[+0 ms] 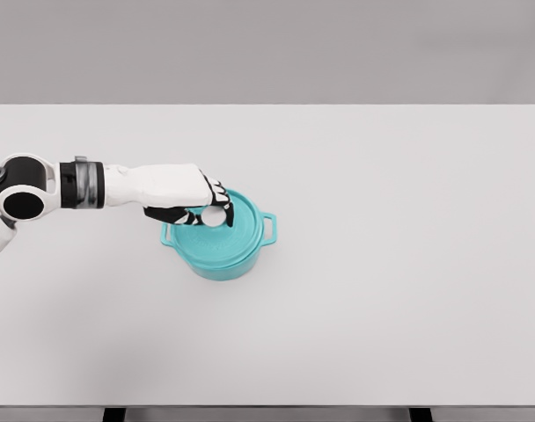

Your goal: Cover the pot with left arm

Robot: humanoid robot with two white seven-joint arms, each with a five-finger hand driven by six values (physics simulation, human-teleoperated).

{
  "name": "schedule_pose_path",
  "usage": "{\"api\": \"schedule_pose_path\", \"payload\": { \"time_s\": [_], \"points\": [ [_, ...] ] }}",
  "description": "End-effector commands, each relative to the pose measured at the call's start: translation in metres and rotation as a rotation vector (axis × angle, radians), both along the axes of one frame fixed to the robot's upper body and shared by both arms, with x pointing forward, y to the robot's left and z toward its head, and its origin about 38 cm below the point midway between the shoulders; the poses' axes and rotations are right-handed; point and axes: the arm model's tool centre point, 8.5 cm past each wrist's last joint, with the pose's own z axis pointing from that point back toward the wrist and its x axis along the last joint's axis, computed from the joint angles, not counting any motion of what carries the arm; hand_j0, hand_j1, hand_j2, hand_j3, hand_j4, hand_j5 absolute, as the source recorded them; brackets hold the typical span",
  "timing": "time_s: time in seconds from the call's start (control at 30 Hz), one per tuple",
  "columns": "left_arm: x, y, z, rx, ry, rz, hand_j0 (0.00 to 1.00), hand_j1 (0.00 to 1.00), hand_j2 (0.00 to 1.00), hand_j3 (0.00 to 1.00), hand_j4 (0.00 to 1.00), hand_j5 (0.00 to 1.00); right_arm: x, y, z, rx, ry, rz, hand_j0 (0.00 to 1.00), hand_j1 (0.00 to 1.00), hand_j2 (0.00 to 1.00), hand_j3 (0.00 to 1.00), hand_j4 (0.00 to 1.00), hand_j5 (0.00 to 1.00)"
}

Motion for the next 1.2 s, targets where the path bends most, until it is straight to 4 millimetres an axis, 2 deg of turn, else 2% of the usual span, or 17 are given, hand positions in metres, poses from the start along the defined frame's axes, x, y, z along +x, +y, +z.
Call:
{"api": "schedule_pose_path", "payload": {
  "time_s": [0.0,0.17,0.43,1.17],
  "points": [
    [0.000,0.001,0.001,-0.004,0.003,0.004,0.76,0.76,0.76,0.76,0.76,0.76,0.000,0.000,0.000,0.000,-0.001,0.000,1.00,1.00,1.00,1.00,1.00,1.00],
    [0.000,0.002,0.001,-0.004,0.001,0.007,0.80,0.80,0.80,0.80,0.80,0.80,0.000,0.000,0.000,0.000,-0.001,0.000,1.00,1.00,1.00,1.00,1.00,1.00],
    [0.002,0.006,0.004,0.000,-0.004,0.014,1.00,1.00,1.00,1.00,1.00,1.00,0.000,0.000,0.000,0.000,-0.001,0.000,1.00,1.00,1.00,1.00,1.00,1.00],
    [0.002,0.019,0.008,0.016,-0.005,0.034,1.00,1.00,1.00,1.00,1.00,1.00,0.000,0.000,0.000,0.000,-0.001,0.000,1.00,1.00,1.00,1.00,1.00,1.00]
  ]
}}
